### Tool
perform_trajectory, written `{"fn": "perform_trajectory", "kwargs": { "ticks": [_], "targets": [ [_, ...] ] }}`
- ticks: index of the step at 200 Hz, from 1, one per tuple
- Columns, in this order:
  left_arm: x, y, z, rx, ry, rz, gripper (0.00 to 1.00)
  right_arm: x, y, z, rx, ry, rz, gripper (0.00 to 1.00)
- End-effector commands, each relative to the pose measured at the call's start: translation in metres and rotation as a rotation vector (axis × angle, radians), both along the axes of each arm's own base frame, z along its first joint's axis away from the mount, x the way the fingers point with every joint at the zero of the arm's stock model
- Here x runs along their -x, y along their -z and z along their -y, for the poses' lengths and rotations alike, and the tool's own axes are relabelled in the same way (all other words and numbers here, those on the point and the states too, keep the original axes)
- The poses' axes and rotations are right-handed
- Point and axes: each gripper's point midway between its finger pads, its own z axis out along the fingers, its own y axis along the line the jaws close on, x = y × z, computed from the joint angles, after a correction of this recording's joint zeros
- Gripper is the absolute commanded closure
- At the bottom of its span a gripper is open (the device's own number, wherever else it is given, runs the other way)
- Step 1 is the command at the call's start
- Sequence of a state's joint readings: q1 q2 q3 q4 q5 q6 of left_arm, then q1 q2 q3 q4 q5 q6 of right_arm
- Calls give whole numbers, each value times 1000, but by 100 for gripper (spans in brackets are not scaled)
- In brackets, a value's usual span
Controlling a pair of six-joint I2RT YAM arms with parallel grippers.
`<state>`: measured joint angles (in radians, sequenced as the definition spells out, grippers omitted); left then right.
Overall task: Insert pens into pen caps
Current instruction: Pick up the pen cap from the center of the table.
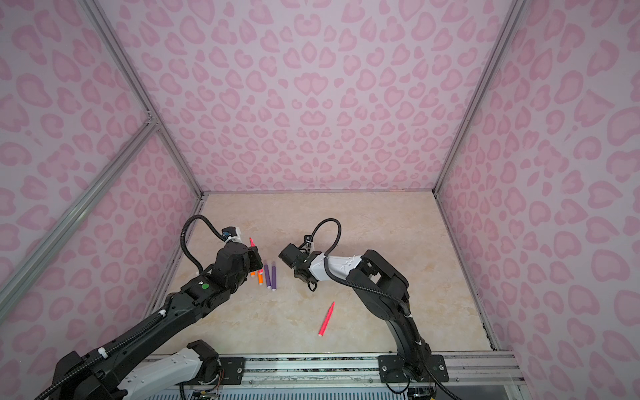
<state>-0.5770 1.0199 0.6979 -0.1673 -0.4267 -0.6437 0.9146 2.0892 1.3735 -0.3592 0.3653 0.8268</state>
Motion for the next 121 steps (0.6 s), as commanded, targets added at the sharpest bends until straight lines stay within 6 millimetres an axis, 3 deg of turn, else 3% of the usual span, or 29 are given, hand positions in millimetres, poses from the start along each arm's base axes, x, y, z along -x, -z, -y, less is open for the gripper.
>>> {"fn": "perform_trajectory", "kwargs": {
  "ticks": [1, 54, 121],
  "targets": [
    [-2, -7, -1, 8, -5, 20, 97, 1, 7, 2, 24, -11, -21, 65],
    [-1, -9, -1, 10, -3, 24, 97, 3, 10, 2, 30, -27, -48, 67],
    [-1, -9, -1, 12, -4, 26, 97, 7, 13, -2, 34, -42, -58, 78]
  ]
}}
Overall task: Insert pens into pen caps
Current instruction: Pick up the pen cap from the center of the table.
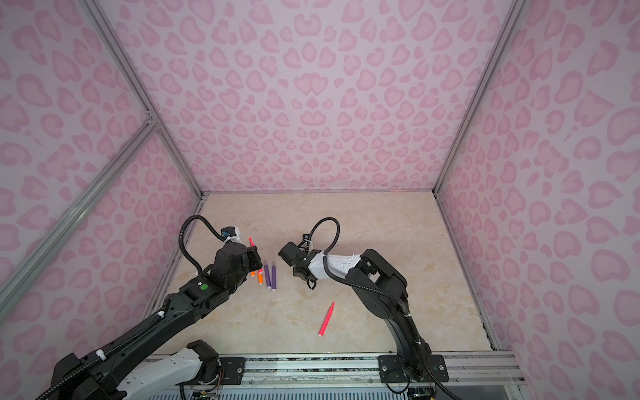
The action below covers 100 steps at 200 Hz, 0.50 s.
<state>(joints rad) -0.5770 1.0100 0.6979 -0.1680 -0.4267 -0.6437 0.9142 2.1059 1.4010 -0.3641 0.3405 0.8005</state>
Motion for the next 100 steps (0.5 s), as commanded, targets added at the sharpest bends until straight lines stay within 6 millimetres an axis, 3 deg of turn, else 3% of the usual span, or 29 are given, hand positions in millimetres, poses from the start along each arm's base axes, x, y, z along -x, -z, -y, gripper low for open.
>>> {"fn": "perform_trajectory", "kwargs": {
  "ticks": [1, 100],
  "targets": [
    [-1, -6, -1, 6, -4, 18, 97, 8, 12, 5, 38, -12, -44, 78],
    [-1, -7, 7, 19, 38, 20, 97, 8, 4, 6, 3, 1, -23, 92]
  ]
}}
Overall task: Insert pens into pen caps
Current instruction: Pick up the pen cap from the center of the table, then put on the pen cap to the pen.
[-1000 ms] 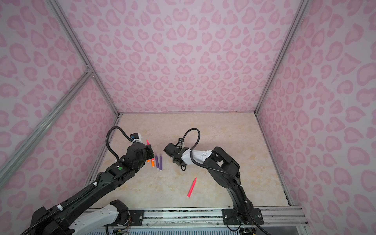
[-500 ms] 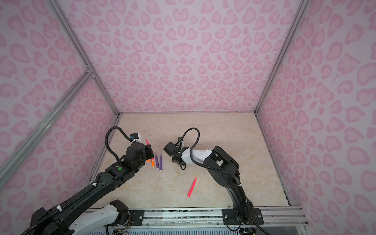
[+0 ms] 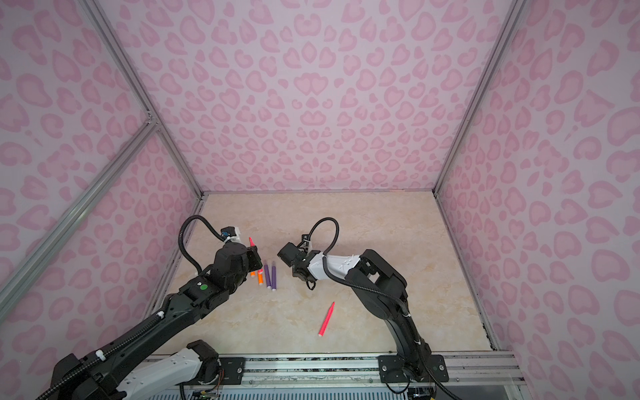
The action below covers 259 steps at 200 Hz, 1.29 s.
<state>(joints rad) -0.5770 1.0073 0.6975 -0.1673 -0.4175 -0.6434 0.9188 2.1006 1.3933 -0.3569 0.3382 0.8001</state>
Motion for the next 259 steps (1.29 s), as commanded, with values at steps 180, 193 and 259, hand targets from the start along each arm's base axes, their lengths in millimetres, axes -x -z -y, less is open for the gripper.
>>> {"fn": "perform_trajectory", "kwargs": {
  "ticks": [180, 193, 259],
  "targets": [
    [72, -44, 182, 236, 937, 182, 97, 38, -254, 81, -751, -70, 596, 90],
    [78, -46, 187, 243, 967, 192, 97, 39, -265, 76, -793, -96, 612, 91],
    [82, -48, 188, 235, 976, 205, 97, 47, -272, 41, -892, -221, 551, 96]
  ]
}}
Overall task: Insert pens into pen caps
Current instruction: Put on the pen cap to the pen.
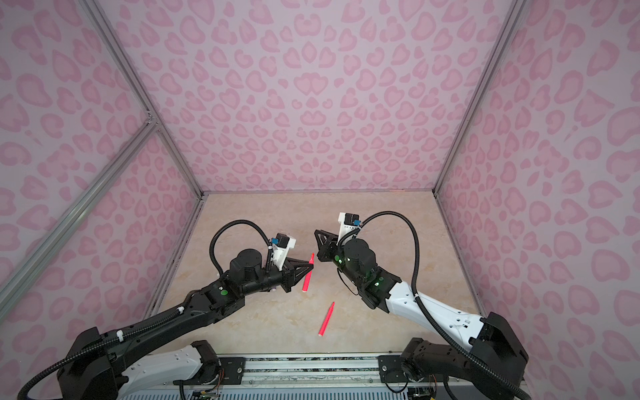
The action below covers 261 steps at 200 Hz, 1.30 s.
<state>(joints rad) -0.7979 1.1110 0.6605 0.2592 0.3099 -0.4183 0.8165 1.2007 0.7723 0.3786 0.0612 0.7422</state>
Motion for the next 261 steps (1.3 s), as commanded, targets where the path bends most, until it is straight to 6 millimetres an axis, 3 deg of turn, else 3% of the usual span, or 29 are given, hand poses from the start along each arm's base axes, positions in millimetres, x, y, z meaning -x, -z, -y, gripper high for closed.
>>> {"fn": "perform_trajectory", "kwargs": {
  "ticks": [1, 79, 163, 261],
  "targets": [
    [-3, -12, 0, 25, -5, 47, 97, 4, -8, -10, -47, -54, 23, 96],
    [-7, -10, -1, 19, -32, 34, 97, 17, 4, -9, -75, -65, 15, 95],
    [-13, -3, -1, -5, -53, 23, 97, 22, 6, -13, -71, -71, 14, 96],
    [-16, -8, -11, 21, -99, 20, 97, 23, 17, -15, -70, -66, -3, 98]
  ]
}}
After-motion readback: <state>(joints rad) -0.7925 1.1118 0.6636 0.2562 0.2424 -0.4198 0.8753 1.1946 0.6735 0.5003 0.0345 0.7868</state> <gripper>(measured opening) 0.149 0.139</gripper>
